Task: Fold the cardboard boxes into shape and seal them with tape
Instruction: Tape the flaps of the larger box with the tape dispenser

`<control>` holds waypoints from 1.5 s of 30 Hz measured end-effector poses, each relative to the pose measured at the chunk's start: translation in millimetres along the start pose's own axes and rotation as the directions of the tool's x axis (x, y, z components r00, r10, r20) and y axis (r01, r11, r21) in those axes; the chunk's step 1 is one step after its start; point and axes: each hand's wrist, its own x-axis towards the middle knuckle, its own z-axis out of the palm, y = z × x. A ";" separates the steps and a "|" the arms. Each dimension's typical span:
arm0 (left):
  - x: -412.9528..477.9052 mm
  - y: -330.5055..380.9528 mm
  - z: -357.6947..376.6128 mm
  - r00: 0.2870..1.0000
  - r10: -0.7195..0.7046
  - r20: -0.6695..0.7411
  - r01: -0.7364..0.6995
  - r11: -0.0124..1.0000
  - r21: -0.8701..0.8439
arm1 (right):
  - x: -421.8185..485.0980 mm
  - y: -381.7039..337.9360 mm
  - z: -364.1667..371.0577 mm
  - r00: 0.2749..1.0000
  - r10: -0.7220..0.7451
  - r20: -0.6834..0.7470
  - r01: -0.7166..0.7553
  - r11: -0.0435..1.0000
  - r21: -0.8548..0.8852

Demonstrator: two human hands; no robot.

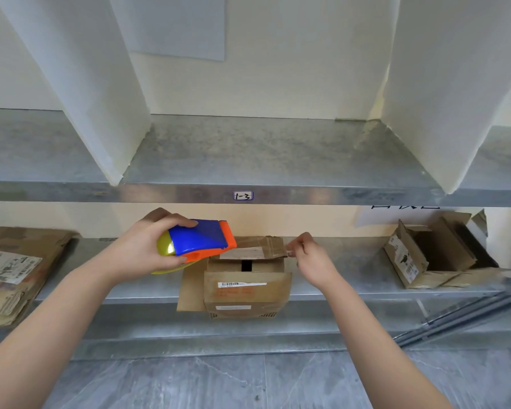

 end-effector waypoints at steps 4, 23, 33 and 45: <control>-4.6 15.7 -4.7 1.000 0.010 -0.021 -0.010 1.000 -0.007 | -9.7 -2.2 -7.4 0.998 0.000 -0.063 0.003 0.999 0.043; 22.2 51.6 33.8 0.960 0.128 0.250 -0.135 0.991 0.013 | -64.9 28.2 -22.6 0.983 0.109 -0.146 -0.089 0.987 0.134; 28.5 7.8 57.6 0.973 0.034 0.228 -0.023 0.998 -0.051 | -28.2 54.5 -7.1 0.982 0.154 -0.105 -0.152 0.988 0.022; 37.4 -6.6 53.1 0.966 -0.059 0.251 0.079 0.994 -0.074 | 15.1 79.6 13.4 0.973 0.157 -0.170 -0.169 0.984 -0.054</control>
